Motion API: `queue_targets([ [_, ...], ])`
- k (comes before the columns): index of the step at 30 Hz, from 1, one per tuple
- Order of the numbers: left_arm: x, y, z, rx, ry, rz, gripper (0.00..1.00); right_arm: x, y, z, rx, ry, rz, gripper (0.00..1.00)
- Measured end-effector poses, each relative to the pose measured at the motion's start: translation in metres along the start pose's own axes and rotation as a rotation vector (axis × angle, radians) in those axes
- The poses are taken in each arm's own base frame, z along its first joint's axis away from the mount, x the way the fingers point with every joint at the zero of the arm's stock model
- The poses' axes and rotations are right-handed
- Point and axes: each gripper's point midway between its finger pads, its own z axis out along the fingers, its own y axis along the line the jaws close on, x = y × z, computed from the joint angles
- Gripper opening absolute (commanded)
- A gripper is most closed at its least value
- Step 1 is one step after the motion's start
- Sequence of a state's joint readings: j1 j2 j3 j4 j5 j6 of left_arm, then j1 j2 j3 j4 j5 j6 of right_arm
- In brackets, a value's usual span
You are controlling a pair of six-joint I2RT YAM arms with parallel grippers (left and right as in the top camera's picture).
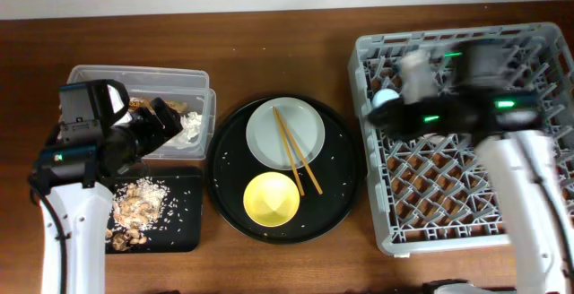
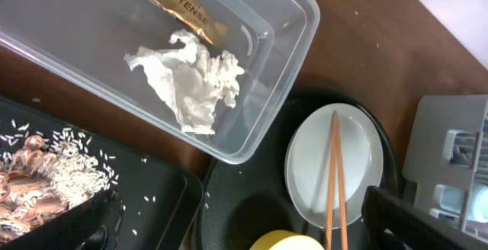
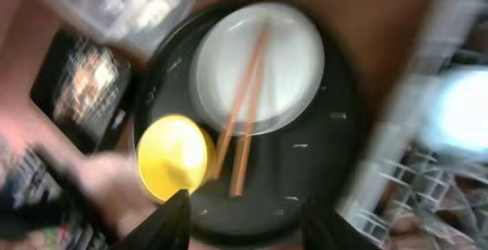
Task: Sort waste into correct bins and load items into the dishwasher rack
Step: 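Grasp one chopstick from the white plate with the right gripper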
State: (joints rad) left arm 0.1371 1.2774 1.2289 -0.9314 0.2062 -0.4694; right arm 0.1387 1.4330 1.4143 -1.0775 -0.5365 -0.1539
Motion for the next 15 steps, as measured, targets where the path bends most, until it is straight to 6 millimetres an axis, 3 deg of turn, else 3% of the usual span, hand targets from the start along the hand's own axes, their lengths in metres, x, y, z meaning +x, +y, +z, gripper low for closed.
queue_targets([
  [1, 0.000, 0.000, 0.000, -0.001, -0.001, 0.000, 0.99, 0.005, 0.018, 0.014, -0.005, 0.047, -0.059, 0.47],
  [4, 0.000, 0.000, 0.000, -0.001, -0.001, 0.000, 0.99, 0.018, 0.032, 0.052, 0.094, 0.165, -0.138, 0.47],
  [5, 0.000, 0.000, 0.000, -0.002, -0.001, 0.000, 0.99, 0.023, 0.033, 0.075, 0.130, 0.215, -0.162, 0.47],
  [10, 0.000, 0.000, 0.000, -0.001, -0.001, 0.000, 0.99, 0.039, -0.002, 0.159, 0.221, 0.348, -0.167, 0.47],
  [12, 0.000, 0.000, 0.000, -0.001, -0.001, 0.000, 0.99, 0.040, -0.012, 0.181, 0.229, 0.355, -0.168, 0.47],
  [15, 0.000, 0.000, 0.000, -0.001, -0.001, 0.000, 0.99, 0.042, -0.017, 0.194, 0.234, 0.361, -0.166, 0.47],
])
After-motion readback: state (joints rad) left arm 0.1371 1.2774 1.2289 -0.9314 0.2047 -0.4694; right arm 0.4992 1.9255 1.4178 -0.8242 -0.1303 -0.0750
